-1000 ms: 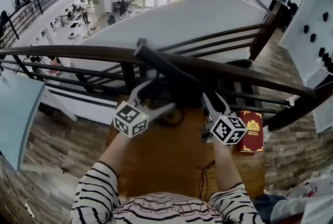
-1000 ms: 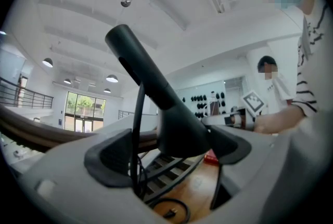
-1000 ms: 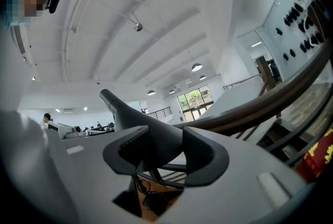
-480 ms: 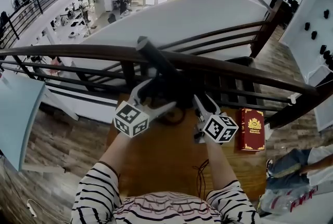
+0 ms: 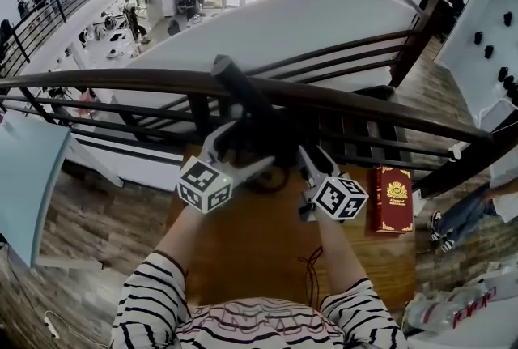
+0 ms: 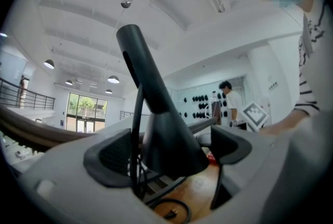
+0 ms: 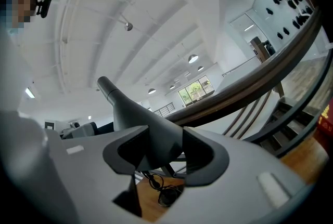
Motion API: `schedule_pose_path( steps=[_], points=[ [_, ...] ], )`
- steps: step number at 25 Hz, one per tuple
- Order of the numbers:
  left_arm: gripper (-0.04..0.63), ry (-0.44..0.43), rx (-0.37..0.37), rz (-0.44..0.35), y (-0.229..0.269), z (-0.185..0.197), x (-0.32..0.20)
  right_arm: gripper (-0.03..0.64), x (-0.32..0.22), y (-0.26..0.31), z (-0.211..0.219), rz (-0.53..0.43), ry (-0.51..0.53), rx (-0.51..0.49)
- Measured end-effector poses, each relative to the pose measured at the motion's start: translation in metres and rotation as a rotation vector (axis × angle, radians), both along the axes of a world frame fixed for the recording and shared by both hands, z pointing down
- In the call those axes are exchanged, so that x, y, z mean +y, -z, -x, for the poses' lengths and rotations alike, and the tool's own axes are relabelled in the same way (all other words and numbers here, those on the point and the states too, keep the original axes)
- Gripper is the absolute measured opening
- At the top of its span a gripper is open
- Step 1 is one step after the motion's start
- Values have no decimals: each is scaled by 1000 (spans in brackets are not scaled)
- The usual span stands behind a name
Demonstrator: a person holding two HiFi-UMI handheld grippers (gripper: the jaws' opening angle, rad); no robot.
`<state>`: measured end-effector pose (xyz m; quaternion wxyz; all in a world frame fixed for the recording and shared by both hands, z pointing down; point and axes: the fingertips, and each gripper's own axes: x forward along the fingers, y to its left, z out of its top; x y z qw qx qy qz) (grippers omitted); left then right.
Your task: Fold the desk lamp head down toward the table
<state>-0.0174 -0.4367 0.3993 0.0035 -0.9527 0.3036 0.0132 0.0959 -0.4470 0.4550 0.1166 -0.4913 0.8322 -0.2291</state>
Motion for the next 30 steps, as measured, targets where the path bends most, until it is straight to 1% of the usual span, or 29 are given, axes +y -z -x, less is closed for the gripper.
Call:
schedule_pose_path(
  steps=[6,13,20,26,30],
  points=[
    [468,12,-5,-11,-3,3,2,189,2,-4,1,10,4,37],
    [468,50,6,-14,-3,14,10,189,17,-2,2,4,-2,39],
    [466,81,20,0,-7,25,32,189,47,10,0,-21,-8,41],
    [463,100,25,16,-11,32,59,189,83,11,-2,-26,-23,45],
    [454,110,31,25,-19,39,75,169,104,6,3,-43,-42,61]
  ],
)
